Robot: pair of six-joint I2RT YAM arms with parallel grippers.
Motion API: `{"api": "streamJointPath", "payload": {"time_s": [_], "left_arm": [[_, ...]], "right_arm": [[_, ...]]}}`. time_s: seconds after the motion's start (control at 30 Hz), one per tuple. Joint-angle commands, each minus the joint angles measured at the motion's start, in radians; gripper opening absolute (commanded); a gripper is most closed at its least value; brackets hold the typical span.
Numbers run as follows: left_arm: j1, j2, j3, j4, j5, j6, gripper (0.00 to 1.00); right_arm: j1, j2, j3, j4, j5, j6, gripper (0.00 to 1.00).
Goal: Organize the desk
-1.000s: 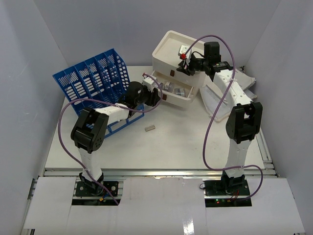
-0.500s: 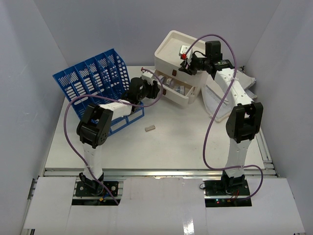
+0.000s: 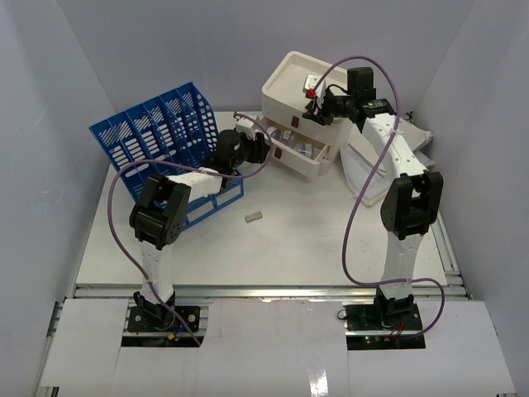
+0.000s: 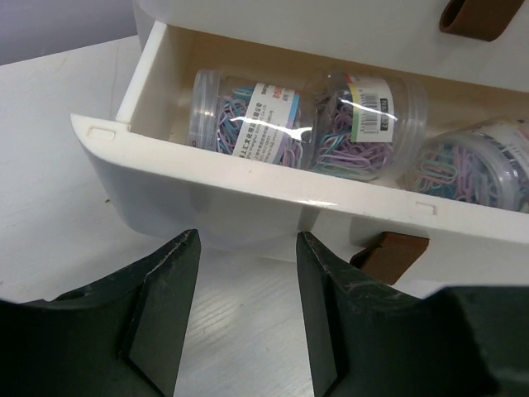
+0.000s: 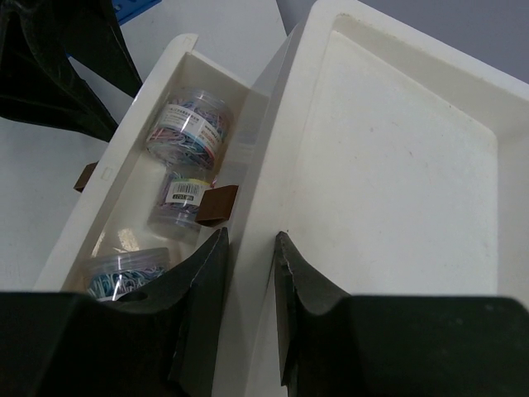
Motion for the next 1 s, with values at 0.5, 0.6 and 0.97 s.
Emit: {"api": "streamJointPath", "payload": {"time_s": [0.5, 0.6, 0.97], "left_arm": [[-0.053, 0.037, 0.101, 0.126, 0.102, -0.166, 0.60], [-0.053, 0.081, 0.150, 0.106, 0.091, -0.171, 0.60], [-0.053, 0.188, 0.323, 0.056, 0.027, -0.199, 0.57]], "right_arm": [[0.023, 0.074, 0.023, -0.225, -0.095, 0.111, 0.26], [0.023, 0.072, 0.024, -0.225, -0.093, 0.114, 0.26], [0.023, 0.072, 0.015, -0.224, -0.101, 0.114, 0.26]]}}
